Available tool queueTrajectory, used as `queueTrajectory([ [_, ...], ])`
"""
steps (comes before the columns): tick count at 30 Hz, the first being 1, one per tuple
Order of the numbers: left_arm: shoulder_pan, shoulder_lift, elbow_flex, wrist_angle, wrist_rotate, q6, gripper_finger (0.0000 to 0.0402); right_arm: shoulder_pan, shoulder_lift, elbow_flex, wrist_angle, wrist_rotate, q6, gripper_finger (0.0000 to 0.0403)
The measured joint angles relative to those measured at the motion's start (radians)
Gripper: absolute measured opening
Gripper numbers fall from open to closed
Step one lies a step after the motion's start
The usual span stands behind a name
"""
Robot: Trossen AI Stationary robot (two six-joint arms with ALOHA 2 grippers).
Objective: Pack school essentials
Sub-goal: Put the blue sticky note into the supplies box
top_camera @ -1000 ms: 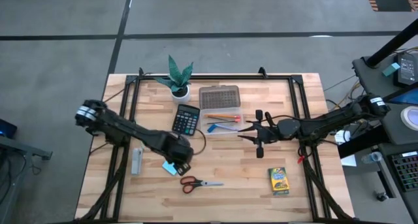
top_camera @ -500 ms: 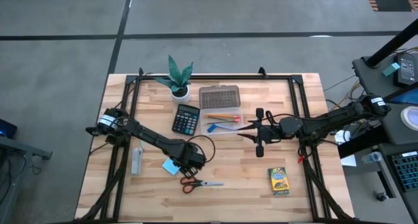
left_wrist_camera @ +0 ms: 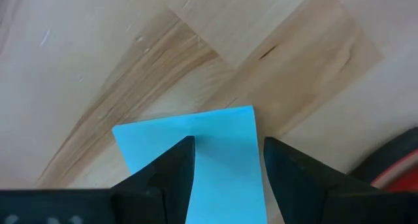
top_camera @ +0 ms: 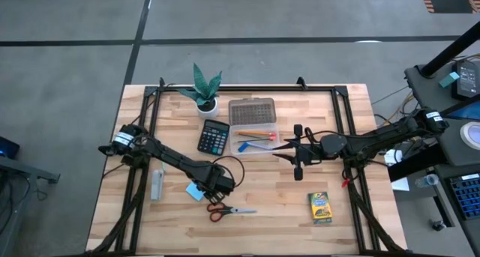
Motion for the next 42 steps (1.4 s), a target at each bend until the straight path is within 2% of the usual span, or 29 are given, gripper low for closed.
queueTrajectory([
  [18, -0.006, 0.004, -0.04, 0.025, 0.0, 0.001, 0.0159, 0.0, 0.0, -0.001, -0.004, 0.0, 0.001, 0.0068],
  [23, -0.007, 0.003, -0.046, 0.037, -0.011, 0.028, 0.0123, 0.0, 0.0, -0.001, -0.004, 0.0, 0.001, 0.0068],
  [34, -0.008, 0.001, -0.045, 0.05, -0.029, 0.11, 0.0008, 0.0, 0.001, -0.001, -0.004, 0.0, 0.002, 0.0068],
  [39, -0.013, 0.001, -0.033, 0.053, -0.058, 0.19, 0.0001, 0.0, 0.001, -0.001, -0.005, 0.0, 0.001, 0.0068],
  [42, -0.014, 0.0, -0.015, 0.088, -0.114, 0.264, 0.0001, 0.0, 0.001, -0.001, -0.004, 0.0, 0.001, 0.0068],
])
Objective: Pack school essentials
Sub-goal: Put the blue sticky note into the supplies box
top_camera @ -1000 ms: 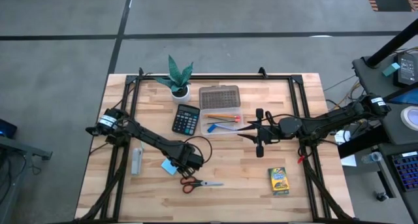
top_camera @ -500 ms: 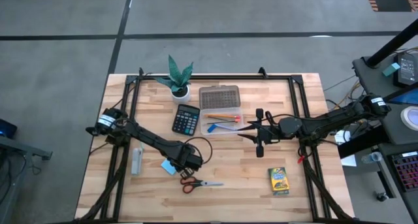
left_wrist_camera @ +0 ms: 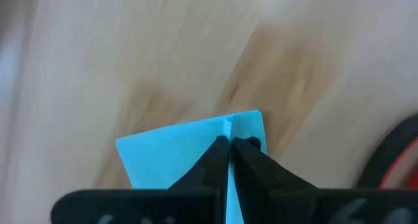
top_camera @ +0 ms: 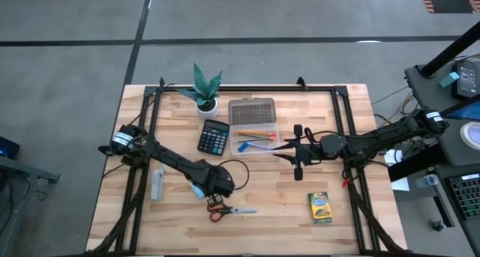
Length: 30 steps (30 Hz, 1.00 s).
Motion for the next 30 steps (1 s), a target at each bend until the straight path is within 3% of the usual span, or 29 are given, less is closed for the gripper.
queueTrajectory([
  [11, 0.002, 0.001, 0.033, 0.401, -0.212, 0.387, 0.0001, 0.0, 0.0, 0.0, -0.003, 0.0, -0.004, 0.0068],
  [20, 0.011, 0.002, 0.02, 0.421, -0.188, 0.392, 0.0004, 0.0, 0.0, 0.0, -0.01, 0.0, -0.004, 0.0068],
  [30, 0.01, 0.001, 0.021, 0.415, -0.117, 0.403, 0.012, 0.0, 0.0, 0.0, -0.023, 0.0, 0.064, 0.0068],
])
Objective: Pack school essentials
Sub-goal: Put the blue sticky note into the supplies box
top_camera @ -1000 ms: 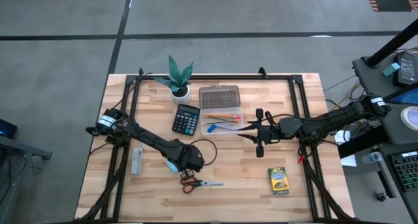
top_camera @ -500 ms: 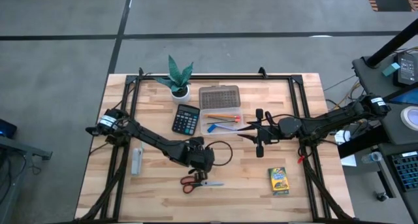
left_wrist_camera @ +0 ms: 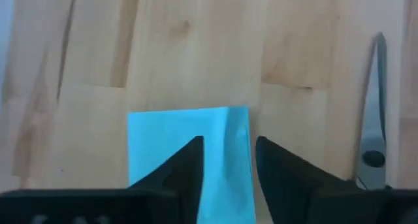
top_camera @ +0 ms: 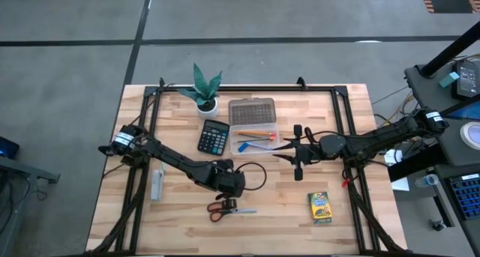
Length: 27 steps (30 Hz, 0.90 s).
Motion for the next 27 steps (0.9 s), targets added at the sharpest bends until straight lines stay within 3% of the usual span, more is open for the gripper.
queueTrajectory([
  [4, -0.005, -0.013, 0.007, -0.022, 0.05, 0.018, 0.0147, 0.0, 0.0, 0.0, -0.046, 0.0, 0.138, 0.0068],
  [10, -0.032, -0.056, -0.017, -0.139, 0.046, 0.044, 0.0142, 0.012, 0.03, 0.0, -0.228, 0.0, 0.499, 0.0068],
  [13, -0.042, -0.072, -0.053, -0.084, 0.02, 0.076, 0.0121, 0.024, 0.082, 0.003, -0.238, 0.0, 0.593, 0.0068],
  [23, -0.041, -0.078, -0.169, 0.041, 0.0, 0.079, 0.001, 0.024, 0.323, 0.158, -0.24, -0.033, 0.694, 0.0068],
  [27, -0.041, -0.082, -0.206, 0.085, -0.001, 0.087, 0.0005, 0.024, 0.434, 0.223, -0.241, -0.077, 0.757, 0.0068],
])
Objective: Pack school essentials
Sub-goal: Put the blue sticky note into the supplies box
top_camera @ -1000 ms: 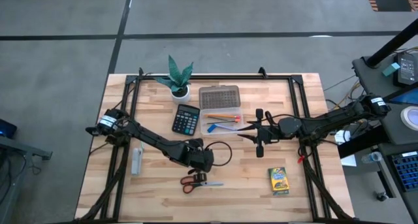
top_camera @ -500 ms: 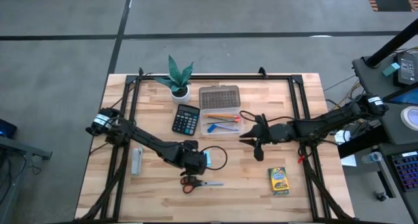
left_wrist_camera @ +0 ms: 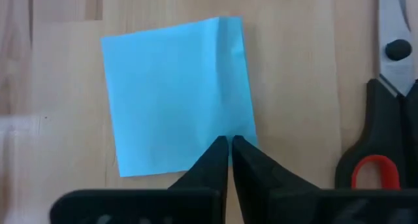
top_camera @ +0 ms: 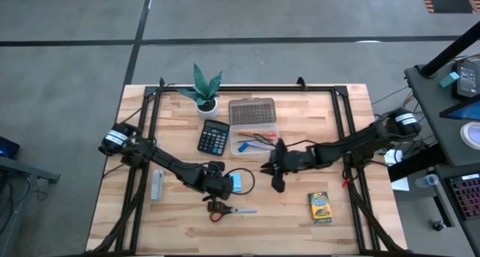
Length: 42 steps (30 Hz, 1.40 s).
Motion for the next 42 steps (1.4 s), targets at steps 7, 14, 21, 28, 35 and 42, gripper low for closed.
queueTrajectory([
  [7, -0.001, -0.001, -0.049, 0.067, 0.0, 0.007, 0.0006, 0.0, 0.183, 0.113, 0.002, -0.002, 0.046, 0.0097],
  [14, 0.0, 0.001, -0.108, 0.164, -0.002, 0.007, 0.0006, 0.0, 0.322, 0.202, 0.003, -0.003, -0.04, 0.0173],
  [21, 0.0, 0.002, -0.132, 0.193, -0.002, 0.007, 0.0006, -0.019, 0.419, 0.292, 0.0, -0.082, 0.168, 0.0235],
  [28, 0.0, 0.003, -0.172, 0.27, -0.002, 0.006, 0.0006, -0.02, 0.486, 0.356, 0.0, -0.072, 0.103, 0.0259],
  [35, 0.0, 0.004, -0.173, 0.282, -0.008, 0.015, 0.0006, -0.018, 0.538, 0.357, 0.045, -0.009, -0.014, 0.026],
  [42, -0.001, 0.006, -0.173, 0.284, -0.02, 0.016, 0.0006, -0.008, 0.547, 0.344, 0.109, 0.001, -0.065, 0.0252],
])
